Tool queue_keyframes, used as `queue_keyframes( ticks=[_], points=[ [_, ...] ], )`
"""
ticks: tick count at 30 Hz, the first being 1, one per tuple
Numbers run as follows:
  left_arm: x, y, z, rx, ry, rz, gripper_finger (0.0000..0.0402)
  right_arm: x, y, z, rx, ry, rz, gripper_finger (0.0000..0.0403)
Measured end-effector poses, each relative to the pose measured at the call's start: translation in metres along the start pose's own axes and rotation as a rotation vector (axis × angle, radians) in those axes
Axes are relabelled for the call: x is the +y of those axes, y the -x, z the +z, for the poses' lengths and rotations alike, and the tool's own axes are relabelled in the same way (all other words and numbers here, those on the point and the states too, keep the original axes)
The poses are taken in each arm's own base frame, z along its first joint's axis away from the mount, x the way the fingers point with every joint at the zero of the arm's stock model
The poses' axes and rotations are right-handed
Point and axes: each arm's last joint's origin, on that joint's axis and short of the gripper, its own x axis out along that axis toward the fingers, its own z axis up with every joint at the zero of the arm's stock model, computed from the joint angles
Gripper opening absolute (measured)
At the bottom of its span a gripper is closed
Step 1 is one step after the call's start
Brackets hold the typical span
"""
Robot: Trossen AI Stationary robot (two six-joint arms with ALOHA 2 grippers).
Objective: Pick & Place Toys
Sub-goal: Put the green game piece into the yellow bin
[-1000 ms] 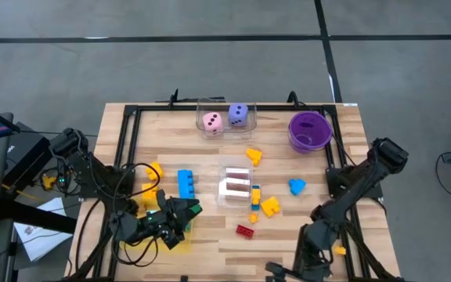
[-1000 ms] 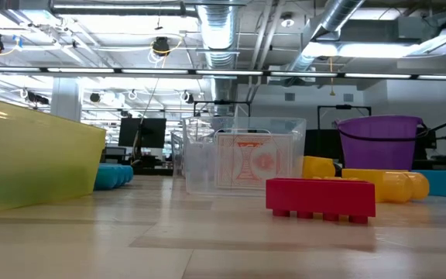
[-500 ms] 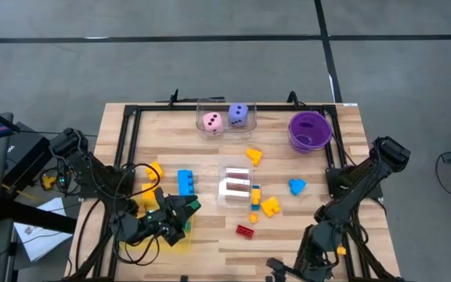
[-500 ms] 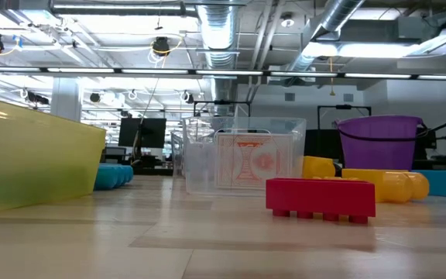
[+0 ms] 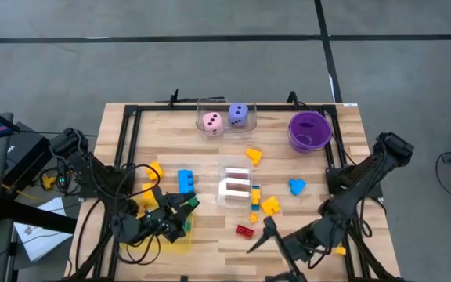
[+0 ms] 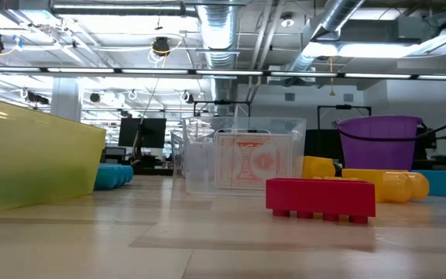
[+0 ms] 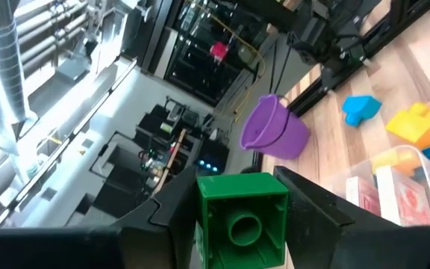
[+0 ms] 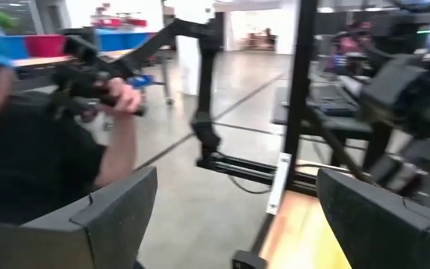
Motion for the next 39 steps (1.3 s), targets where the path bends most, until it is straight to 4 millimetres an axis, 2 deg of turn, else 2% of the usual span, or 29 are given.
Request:
queue_keyframes(
  ticks=[5, 12, 18, 21, 24, 27, 31, 35, 39],
  points=[
    [-0.002, 0.0, -0.003, 0.048, 0.021, 0.023, 0.0159, -0.006, 0.005, 0.003, 0.018, 0.009, -0.117, 0.0358],
    [-0.003, -0.001, -0.005, 0.065, 0.135, 0.036, 0.0148, -0.022, 0.005, 0.006, 0.028, 0.01, -0.2, 0.0358],
    [-0.013, -0.021, -0.014, -0.01, 0.206, -0.109, 0.0152, -0.04, 0.003, 0.003, 0.07, 0.01, -0.254, 0.0358],
    [-0.014, -0.033, -0.028, 0.031, 0.242, -0.19, 0.0151, -0.047, 0.006, 0.006, 0.082, -0.007, -0.272, 0.0358],
    [-0.007, -0.036, -0.046, 0.104, 0.324, -0.318, 0.0151, -0.048, 0.011, 0.008, 0.098, -0.015, -0.277, 0.0358],
    [0.005, -0.03, -0.061, 0.188, 0.459, -0.467, 0.0152, -0.048, 0.013, 0.007, 0.121, -0.026, -0.278, 0.0358],
    [0.012, -0.019, -0.067, 0.26, 0.63, -0.66, 0.015, -0.049, 0.014, 0.003, 0.161, -0.036, -0.284, 0.0358],
    [0.001, -0.008, -0.068, 0.298, 0.668, -0.748, 0.0155, -0.052, 0.014, 0.001, 0.177, -0.053, -0.299, 0.0358],
    [-0.019, 0.0, -0.085, 0.39, 0.663, -0.844, 0.0158, -0.054, 0.016, 0.001, 0.188, -0.075, -0.308, 0.0358]
  ],
)
